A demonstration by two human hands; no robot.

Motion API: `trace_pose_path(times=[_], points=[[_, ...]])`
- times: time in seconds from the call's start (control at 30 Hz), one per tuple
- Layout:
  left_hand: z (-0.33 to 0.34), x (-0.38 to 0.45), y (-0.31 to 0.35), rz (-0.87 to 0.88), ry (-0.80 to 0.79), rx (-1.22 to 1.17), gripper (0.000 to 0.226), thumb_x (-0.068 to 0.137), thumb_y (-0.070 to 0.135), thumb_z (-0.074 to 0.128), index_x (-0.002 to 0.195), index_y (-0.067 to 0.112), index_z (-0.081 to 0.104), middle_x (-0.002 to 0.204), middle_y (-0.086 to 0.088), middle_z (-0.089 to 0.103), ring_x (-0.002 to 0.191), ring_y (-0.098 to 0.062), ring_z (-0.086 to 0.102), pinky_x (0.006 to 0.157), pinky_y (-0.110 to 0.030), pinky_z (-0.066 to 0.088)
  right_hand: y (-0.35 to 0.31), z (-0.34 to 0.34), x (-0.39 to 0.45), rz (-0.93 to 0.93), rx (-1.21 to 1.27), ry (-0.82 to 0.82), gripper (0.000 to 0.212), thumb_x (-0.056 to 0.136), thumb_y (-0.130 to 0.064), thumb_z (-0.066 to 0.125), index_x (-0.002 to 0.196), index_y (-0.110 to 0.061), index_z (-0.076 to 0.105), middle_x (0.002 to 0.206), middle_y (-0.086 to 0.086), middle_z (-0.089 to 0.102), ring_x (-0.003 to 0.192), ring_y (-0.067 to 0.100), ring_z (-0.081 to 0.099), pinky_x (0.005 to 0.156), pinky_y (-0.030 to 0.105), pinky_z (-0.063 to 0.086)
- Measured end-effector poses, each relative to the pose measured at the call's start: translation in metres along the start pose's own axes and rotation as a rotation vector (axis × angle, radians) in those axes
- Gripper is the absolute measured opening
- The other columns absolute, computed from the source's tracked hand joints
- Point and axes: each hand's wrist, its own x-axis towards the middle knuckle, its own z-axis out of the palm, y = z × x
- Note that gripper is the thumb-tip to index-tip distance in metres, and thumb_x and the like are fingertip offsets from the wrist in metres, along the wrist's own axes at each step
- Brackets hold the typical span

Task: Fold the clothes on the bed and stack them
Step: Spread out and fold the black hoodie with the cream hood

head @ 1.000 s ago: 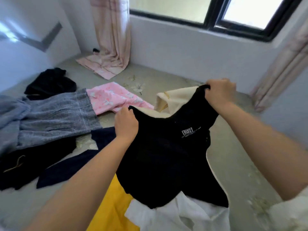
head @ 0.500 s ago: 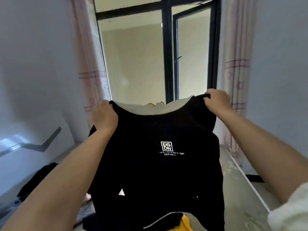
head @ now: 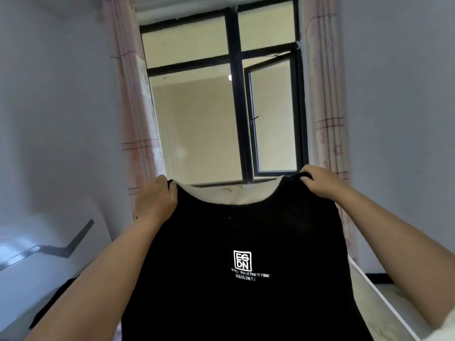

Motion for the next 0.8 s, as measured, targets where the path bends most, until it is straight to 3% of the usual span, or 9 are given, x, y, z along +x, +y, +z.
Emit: trace_pose_path(times=[0.13, 0.23, 0.37, 0.53, 0.7, 0.8], points=[[-0.016, -0.049, -0.002, 0.136, -0.16, 0.083, 0.035, 0.091, 0.027, 0.034, 0.096, -0.001, 0.055, 0.104, -0.02, 0.057, 0.1, -0.032, 0.048, 0.073, -0.036, 0.034, -0.018, 0.02, -0.046, 0.068, -0.177, -0.055, 0.021, 0.095, -0.022, 0.043, 0.106, -0.009, 0.054, 0.11, 0.012, 0.06, 0.103, 0.027, 0.052, 0.087, 0.036, 0.033], [-0.031, -0.09, -0.003, 0.21, -0.179, -0.007, 0.023, 0.092, 0.013, 0.04, 0.092, -0.005, 0.053, 0.1, -0.025, 0.056, 0.098, -0.033, 0.048, 0.071, -0.038, 0.031, -0.027, 0.037, -0.093, 0.118, -0.271, 0.152, 0.022, 0.095, -0.02, 0.042, 0.108, -0.006, 0.054, 0.107, 0.015, 0.062, 0.103, 0.03, 0.054, 0.089, 0.035, 0.028], [-0.061, -0.138, -0.024, 0.215, -0.113, -0.128, 0.036, 0.088, 0.016, 0.034, 0.088, -0.012, 0.056, 0.092, -0.032, 0.056, 0.089, -0.042, 0.053, 0.069, -0.047, 0.039, -0.039, 0.044, -0.163, 0.116, -0.129, 0.396, 0.019, 0.091, -0.008, 0.043, 0.1, 0.005, 0.054, 0.1, 0.025, 0.06, 0.094, 0.036, 0.054, 0.078, 0.035, 0.025], [-0.096, -0.18, -0.058, 0.209, -0.106, -0.125, 0.033, 0.089, 0.013, 0.037, 0.087, -0.013, 0.058, 0.086, -0.031, 0.058, 0.082, -0.042, 0.055, 0.068, -0.049, 0.041, -0.059, 0.041, -0.213, 0.042, -0.169, 0.362, 0.018, 0.092, -0.01, 0.045, 0.099, 0.003, 0.056, 0.095, 0.022, 0.063, 0.089, 0.034, 0.056, 0.074, 0.033, 0.019], [-0.108, -0.2, -0.075, 0.203, -0.111, -0.066, 0.015, 0.089, -0.001, 0.049, 0.085, -0.014, 0.057, 0.086, -0.032, 0.057, 0.085, -0.044, 0.054, 0.064, -0.049, 0.041, -0.086, 0.054, -0.224, -0.086, -0.275, 0.39, 0.023, 0.089, -0.015, 0.046, 0.099, -0.001, 0.062, 0.095, 0.018, 0.065, 0.085, 0.033, 0.058, 0.068, 0.033, 0.016], [-0.104, -0.195, -0.083, 0.421, -0.016, 0.068, 0.02, 0.082, 0.002, 0.046, 0.067, -0.008, 0.055, 0.063, -0.024, 0.057, 0.058, -0.036, 0.058, 0.046, -0.034, 0.042, -0.082, 0.068, -0.216, -0.1, -0.389, 0.386, 0.019, 0.089, -0.011, 0.049, 0.096, 0.0, 0.063, 0.091, 0.019, 0.065, 0.08, 0.034, 0.058, 0.065, 0.031, 0.012]])
